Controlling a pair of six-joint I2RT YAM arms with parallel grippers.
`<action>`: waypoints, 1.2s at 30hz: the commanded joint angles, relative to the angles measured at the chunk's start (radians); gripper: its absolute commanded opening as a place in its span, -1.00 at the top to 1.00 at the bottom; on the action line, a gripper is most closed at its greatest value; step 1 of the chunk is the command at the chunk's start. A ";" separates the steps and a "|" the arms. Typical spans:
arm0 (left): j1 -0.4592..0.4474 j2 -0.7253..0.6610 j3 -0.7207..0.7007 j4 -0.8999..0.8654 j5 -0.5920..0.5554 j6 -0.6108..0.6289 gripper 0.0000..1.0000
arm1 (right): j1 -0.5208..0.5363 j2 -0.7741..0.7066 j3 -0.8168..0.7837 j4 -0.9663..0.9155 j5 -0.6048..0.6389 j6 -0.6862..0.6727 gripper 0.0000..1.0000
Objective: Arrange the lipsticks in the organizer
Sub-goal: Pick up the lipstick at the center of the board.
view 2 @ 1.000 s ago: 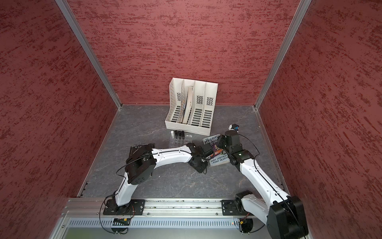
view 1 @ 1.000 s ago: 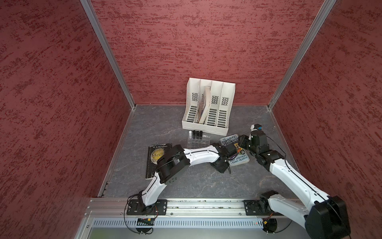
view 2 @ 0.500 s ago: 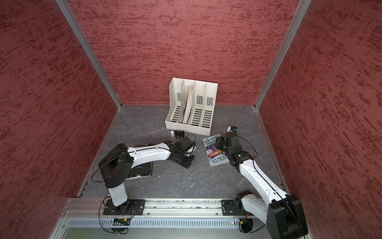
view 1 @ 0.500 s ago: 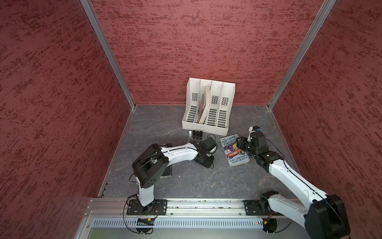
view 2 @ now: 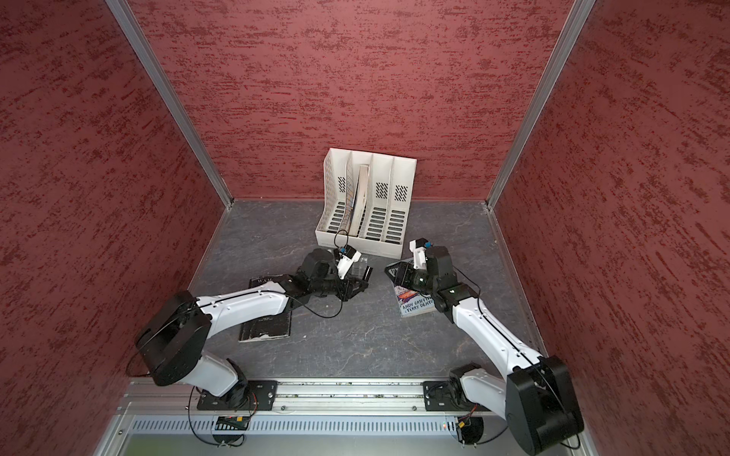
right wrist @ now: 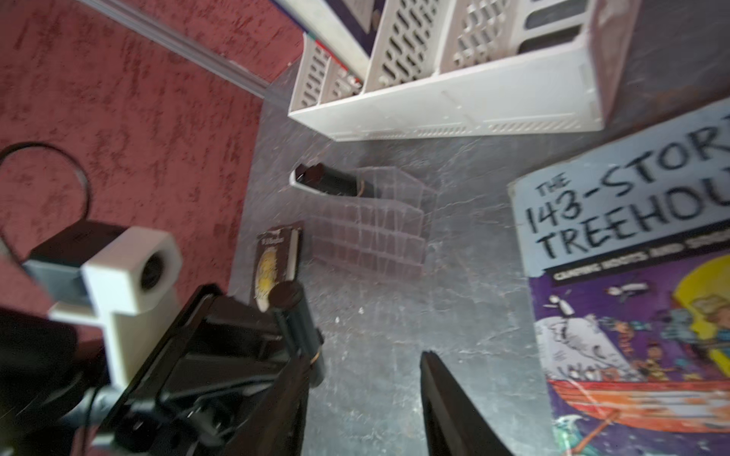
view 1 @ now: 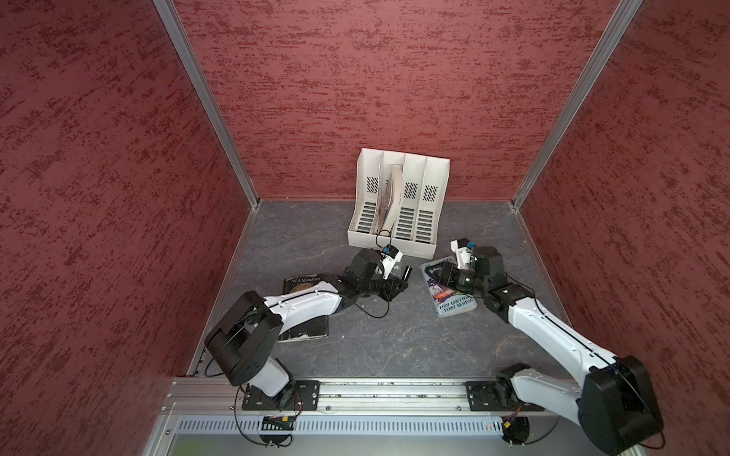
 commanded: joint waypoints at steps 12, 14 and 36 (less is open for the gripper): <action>0.009 0.060 -0.029 0.216 0.153 0.020 0.72 | 0.051 0.085 0.187 -0.116 -0.132 -0.075 0.00; -0.002 0.052 -0.020 0.171 0.074 0.045 0.73 | 0.073 0.109 0.229 -0.187 -0.057 -0.099 0.03; -0.095 0.040 0.004 0.094 -0.208 0.124 0.73 | 0.241 0.292 0.414 -0.390 0.375 0.084 0.10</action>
